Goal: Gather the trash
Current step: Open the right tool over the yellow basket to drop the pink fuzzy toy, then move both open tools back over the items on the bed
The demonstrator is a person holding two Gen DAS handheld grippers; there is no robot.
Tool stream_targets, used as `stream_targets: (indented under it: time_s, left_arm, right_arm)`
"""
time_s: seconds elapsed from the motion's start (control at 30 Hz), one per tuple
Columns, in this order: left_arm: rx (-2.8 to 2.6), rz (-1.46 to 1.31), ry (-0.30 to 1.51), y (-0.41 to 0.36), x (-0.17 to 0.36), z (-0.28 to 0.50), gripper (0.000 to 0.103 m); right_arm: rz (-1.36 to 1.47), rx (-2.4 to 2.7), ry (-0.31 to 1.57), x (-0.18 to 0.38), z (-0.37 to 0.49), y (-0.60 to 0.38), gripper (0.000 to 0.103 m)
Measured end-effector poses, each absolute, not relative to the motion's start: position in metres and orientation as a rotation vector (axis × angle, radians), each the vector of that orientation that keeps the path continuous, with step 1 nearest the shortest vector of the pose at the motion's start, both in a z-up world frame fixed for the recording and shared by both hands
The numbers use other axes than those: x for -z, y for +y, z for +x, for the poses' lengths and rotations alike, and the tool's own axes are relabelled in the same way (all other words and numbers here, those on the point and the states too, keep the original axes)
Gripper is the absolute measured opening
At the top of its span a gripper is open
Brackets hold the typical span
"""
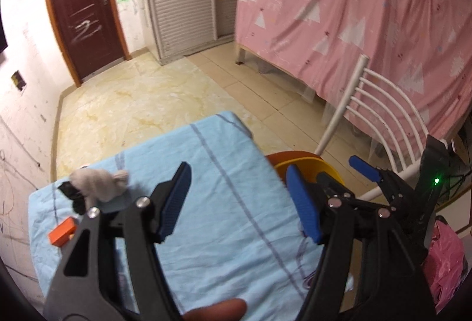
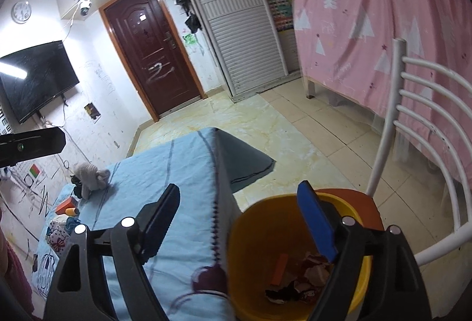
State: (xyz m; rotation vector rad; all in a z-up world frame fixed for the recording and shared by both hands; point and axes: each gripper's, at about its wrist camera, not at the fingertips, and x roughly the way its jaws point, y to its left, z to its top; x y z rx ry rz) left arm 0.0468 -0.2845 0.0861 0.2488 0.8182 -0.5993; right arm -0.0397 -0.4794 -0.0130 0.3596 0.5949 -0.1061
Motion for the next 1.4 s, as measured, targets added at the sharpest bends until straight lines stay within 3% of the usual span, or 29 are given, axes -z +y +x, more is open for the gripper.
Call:
stream_targets:
  time_s: [0.93, 1.4]
  left_arm:
    - [0.315, 0.111, 0.809, -0.074, -0.093, 0.095, 0.069]
    - [0.266, 0.065, 0.881, -0.017, -0.066, 0.107, 0.073]
  right_arm:
    - [0.171, -0.100, 0.669, -0.017, 0.038, -0.322, 0.077]
    - [0.077, -0.207, 0.713, -0.020, 0.091, -0.255, 0.078]
